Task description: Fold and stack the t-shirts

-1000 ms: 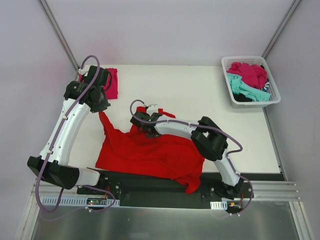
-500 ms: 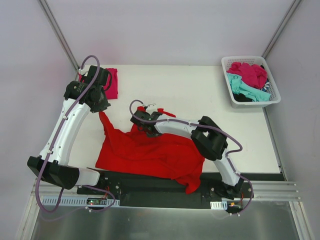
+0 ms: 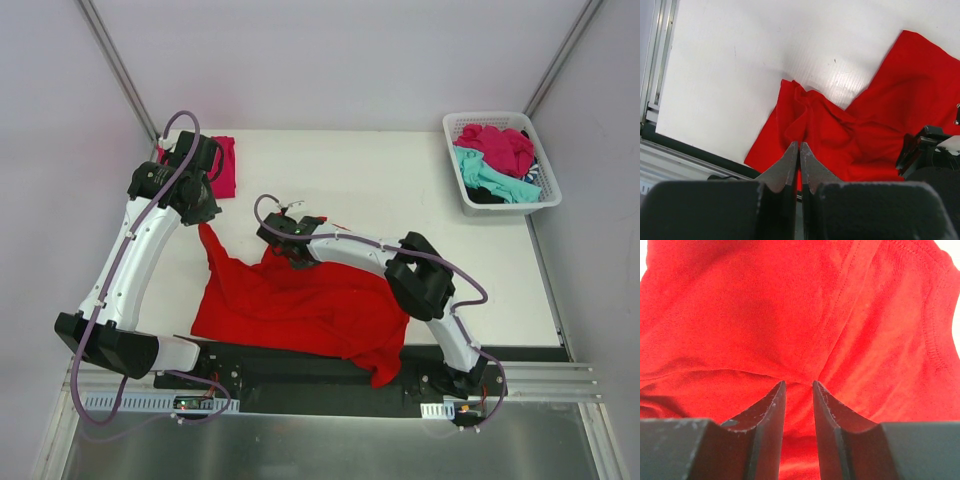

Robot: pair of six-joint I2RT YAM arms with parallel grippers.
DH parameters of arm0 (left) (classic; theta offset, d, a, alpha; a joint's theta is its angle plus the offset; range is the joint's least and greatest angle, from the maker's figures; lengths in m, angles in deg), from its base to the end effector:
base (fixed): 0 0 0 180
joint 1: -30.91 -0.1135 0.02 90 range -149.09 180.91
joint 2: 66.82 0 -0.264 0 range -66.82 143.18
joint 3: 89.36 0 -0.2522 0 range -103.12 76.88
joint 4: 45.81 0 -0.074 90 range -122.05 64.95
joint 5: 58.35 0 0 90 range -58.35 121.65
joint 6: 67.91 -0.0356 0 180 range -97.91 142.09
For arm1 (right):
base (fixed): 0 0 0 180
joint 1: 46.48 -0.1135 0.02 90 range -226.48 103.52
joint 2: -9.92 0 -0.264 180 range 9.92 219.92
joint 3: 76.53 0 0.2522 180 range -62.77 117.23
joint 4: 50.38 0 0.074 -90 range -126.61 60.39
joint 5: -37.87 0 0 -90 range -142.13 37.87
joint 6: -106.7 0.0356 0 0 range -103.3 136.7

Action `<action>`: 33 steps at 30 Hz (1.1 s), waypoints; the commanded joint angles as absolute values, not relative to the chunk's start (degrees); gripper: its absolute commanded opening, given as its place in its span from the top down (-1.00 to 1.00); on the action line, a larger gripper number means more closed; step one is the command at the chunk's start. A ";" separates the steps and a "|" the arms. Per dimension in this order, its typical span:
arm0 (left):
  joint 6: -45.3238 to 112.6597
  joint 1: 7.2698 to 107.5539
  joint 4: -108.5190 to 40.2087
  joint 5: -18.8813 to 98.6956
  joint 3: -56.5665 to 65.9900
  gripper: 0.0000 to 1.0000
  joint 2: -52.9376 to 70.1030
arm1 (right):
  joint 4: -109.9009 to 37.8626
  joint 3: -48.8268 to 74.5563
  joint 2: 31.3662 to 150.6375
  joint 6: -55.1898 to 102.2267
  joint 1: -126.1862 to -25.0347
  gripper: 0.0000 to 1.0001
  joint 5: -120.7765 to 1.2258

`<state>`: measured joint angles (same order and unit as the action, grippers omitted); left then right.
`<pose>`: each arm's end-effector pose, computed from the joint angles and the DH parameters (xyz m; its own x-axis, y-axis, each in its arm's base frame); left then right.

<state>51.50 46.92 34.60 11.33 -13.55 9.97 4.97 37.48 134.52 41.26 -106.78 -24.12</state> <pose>0.2420 -0.0566 0.4008 -0.6972 -0.2790 -0.6603 -0.3267 0.9436 -0.0538 0.2428 0.3920 0.1882 -0.6908 -0.4705 -0.5490 -0.4232 0.8788 -0.2206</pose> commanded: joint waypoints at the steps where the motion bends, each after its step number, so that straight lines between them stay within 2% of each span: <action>1: 50.65 46.20 34.48 11.69 -13.21 1.00 9.03 | 6.98 38.57 136.22 39.12 -106.60 0.38 -25.06; 13: 50.30 46.12 34.48 11.52 -13.29 1.00 9.11 | 3.47 33.65 136.84 38.85 -105.72 0.43 -27.17; 21: 50.21 46.12 34.48 11.78 -12.94 1.00 9.03 | 3.02 32.59 136.40 37.45 -104.49 0.70 -27.09; 24: 50.21 46.20 34.48 11.96 -12.94 1.00 9.03 | 3.29 32.59 135.96 37.27 -104.40 0.95 -26.56; 33: 50.13 46.12 34.48 12.66 -13.29 1.00 8.67 | 7.06 33.56 131.39 36.22 -104.93 0.98 -24.63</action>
<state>51.17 46.92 34.54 11.75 -13.27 9.97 2.28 34.16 135.15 37.41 -105.27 -25.92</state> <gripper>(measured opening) 0.006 0.021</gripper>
